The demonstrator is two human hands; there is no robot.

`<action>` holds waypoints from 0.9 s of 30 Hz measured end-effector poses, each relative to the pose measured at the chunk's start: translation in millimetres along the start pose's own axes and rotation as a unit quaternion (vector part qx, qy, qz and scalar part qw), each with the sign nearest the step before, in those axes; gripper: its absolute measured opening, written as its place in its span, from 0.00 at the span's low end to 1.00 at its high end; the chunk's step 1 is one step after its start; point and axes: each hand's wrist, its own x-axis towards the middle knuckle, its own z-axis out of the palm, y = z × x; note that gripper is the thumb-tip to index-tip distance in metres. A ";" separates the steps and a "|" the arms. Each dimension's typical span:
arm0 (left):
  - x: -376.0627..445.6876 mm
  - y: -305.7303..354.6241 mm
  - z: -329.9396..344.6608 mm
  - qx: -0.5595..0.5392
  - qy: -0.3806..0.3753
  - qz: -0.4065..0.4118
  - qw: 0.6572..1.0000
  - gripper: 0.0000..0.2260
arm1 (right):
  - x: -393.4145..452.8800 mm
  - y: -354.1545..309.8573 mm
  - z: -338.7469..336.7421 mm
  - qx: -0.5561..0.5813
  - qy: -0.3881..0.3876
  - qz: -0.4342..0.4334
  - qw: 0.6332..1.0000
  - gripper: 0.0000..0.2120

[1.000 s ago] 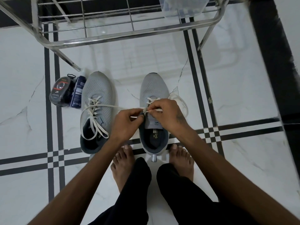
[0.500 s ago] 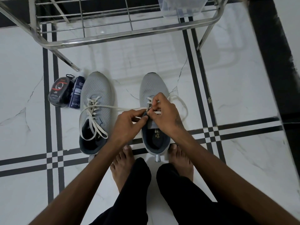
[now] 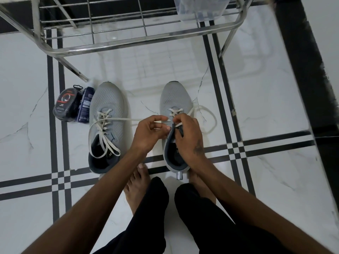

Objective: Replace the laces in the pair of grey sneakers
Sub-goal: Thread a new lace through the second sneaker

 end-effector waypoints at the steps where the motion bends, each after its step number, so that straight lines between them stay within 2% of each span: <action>1: 2.3 1.1 1.6 0.041 0.013 0.014 0.999 0.10 | -0.3 -0.5 0.8 0.003 -0.001 -0.001 1.000 0.14; 3: 6.4 1.6 3.2 0.138 0.032 0.056 0.988 0.05 | -2.4 0.8 0.4 -0.001 0.009 -0.021 1.000 0.17; 5: 5.9 4.6 1.8 0.248 0.048 0.108 0.961 0.02 | -4.7 6.4 -3.2 -0.017 0.042 -0.026 0.999 0.19; 7: 0.9 8.0 -4.8 0.382 0.072 0.180 0.904 0.03 | -7.9 12.3 -8.7 -0.009 0.082 -0.001 0.997 0.16; 9: -4.6 11.4 -15.2 0.447 0.099 0.228 0.859 0.03 | -10.0 18.8 -12.8 0.006 0.101 0.035 0.994 0.13; 11: -13.4 13.2 -30.3 0.439 0.148 0.217 0.859 0.04 | -10.9 24.1 -14.9 0.015 0.103 0.067 0.992 0.11; 16: -46.3 16.8 -95.7 0.315 0.319 0.063 0.892 0.06 | -6.4 28.6 -22.4 0.018 0.088 0.091 0.992 0.08; 17: -52.7 20.8 -107.2 0.318 0.351 0.048 0.879 0.06 | -5.8 28.8 -23.8 0.018 0.085 0.092 0.992 0.07; 19: -58.9 26.0 -116.2 0.431 0.374 0.062 0.819 0.06 | -5.6 29.2 -25.3 0.012 0.076 0.095 0.993 0.07; 20: -59.3 28.9 -111.7 0.499 0.351 0.095 0.787 0.11 | -5.6 28.2 -25.5 0.010 0.069 0.096 0.993 0.07; 21: -57.0 31.0 -100.3 0.537 0.307 0.147 0.772 0.15 | -5.4 28.0 -25.6 0.009 0.062 0.097 0.993 0.07; 22: -52.8 33.2 -84.3 0.546 0.250 0.198 0.775 0.18 | -4.7 27.6 -25.4 0.008 0.056 0.095 0.994 0.07; 24: -39.6 34.3 -43.2 0.522 0.120 0.231 0.813 0.17 | -4.1 27.6 -26.1 0.002 0.048 0.091 0.995 0.07; 25: -31.7 32.6 -23.7 0.515 0.059 0.216 0.828 0.16 | -3.5 27.7 -26.0 -0.003 0.044 0.091 0.995 0.06; 27: -13.9 28.0 5.2 0.531 -0.025 0.161 0.832 0.13 | -2.3 28.6 -25.9 -0.011 0.038 0.094 0.995 0.06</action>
